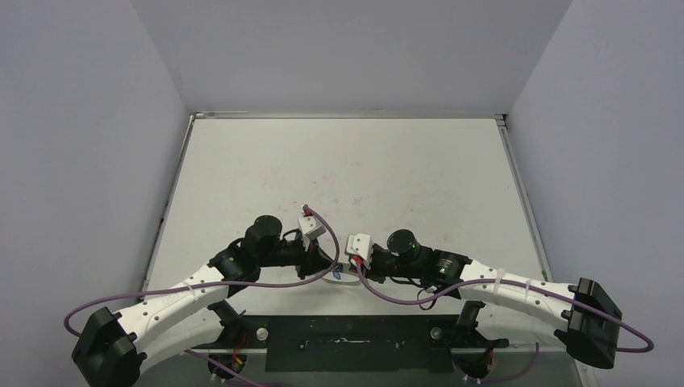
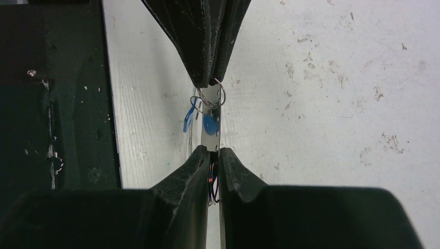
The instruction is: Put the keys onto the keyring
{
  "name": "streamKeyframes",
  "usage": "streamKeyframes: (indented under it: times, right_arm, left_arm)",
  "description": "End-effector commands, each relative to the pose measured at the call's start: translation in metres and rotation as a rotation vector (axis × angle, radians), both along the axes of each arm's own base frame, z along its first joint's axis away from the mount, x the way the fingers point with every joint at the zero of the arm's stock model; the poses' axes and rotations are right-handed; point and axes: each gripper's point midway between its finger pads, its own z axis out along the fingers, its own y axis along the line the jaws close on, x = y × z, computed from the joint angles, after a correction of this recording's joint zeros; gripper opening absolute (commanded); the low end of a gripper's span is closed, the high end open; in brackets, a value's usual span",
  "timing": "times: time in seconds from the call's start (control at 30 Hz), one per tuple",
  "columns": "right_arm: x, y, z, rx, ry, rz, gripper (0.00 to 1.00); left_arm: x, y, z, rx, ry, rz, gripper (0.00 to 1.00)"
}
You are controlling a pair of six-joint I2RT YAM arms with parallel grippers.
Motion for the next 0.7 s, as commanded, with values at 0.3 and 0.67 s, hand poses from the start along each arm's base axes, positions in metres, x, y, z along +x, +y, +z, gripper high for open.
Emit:
streamKeyframes:
  times: [0.3,0.67]
  right_arm:
    - [0.010,0.013,0.020,0.121,-0.025,-0.045,0.23]
    - [0.003,0.017,0.035,0.155,-0.044,0.012,0.46]
  left_arm:
    - [0.003,-0.007,0.003,-0.111,-0.102,-0.022,0.00]
    - [-0.003,0.000,0.006,-0.147,-0.210,-0.043,0.00]
